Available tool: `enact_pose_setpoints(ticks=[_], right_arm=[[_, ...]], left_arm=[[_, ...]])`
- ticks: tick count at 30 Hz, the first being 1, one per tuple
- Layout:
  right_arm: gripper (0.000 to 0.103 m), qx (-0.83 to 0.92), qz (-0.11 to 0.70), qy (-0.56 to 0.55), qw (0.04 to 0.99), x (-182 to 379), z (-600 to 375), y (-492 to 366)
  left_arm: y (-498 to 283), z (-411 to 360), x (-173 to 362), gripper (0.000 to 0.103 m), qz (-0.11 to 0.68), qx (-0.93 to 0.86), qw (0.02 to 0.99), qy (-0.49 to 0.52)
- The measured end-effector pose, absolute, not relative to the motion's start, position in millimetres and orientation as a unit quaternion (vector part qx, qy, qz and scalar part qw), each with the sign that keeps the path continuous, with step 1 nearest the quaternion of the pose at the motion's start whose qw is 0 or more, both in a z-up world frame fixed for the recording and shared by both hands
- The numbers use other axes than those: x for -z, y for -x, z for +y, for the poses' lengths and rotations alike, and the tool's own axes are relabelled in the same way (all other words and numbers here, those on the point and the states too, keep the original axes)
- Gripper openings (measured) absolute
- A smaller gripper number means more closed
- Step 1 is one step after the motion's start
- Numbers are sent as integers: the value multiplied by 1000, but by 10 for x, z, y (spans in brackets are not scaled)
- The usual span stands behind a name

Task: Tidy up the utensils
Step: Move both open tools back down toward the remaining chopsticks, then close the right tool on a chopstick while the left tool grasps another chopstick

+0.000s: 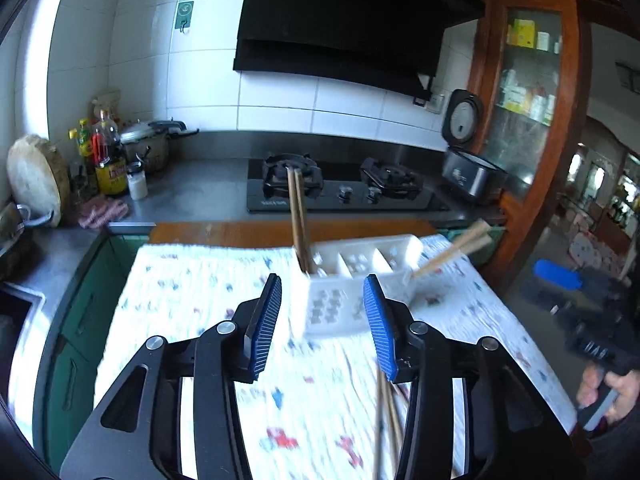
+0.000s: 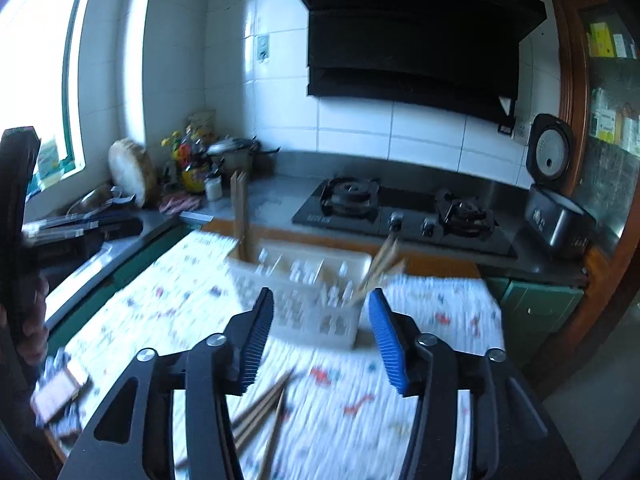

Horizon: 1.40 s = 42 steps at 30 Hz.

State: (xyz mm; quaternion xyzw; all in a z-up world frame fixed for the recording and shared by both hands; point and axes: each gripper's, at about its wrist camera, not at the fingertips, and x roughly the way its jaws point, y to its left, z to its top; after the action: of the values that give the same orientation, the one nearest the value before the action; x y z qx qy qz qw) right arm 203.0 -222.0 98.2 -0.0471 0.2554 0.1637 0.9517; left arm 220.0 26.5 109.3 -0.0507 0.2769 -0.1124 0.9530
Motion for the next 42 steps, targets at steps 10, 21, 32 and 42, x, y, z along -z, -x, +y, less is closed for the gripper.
enact_pose_setpoints(ticks=[10, 21, 32, 42], right_arm=[[51, -179, 312, 40, 932, -68, -2156, -1163], [40, -174, 360, 24, 916, 652, -2026, -697], [21, -161, 388, -14, 907, 968, -1973, -800], [8, -131, 395, 3, 909, 1051, -1883, -862]], left_arm=[[-1394, 261, -495, 46, 302, 110, 945, 53], [-1046, 296, 145, 46, 351, 91, 931, 51], [-946, 317, 425, 46, 379, 102, 918, 60], [-978, 151, 554, 41, 396, 136, 906, 54]])
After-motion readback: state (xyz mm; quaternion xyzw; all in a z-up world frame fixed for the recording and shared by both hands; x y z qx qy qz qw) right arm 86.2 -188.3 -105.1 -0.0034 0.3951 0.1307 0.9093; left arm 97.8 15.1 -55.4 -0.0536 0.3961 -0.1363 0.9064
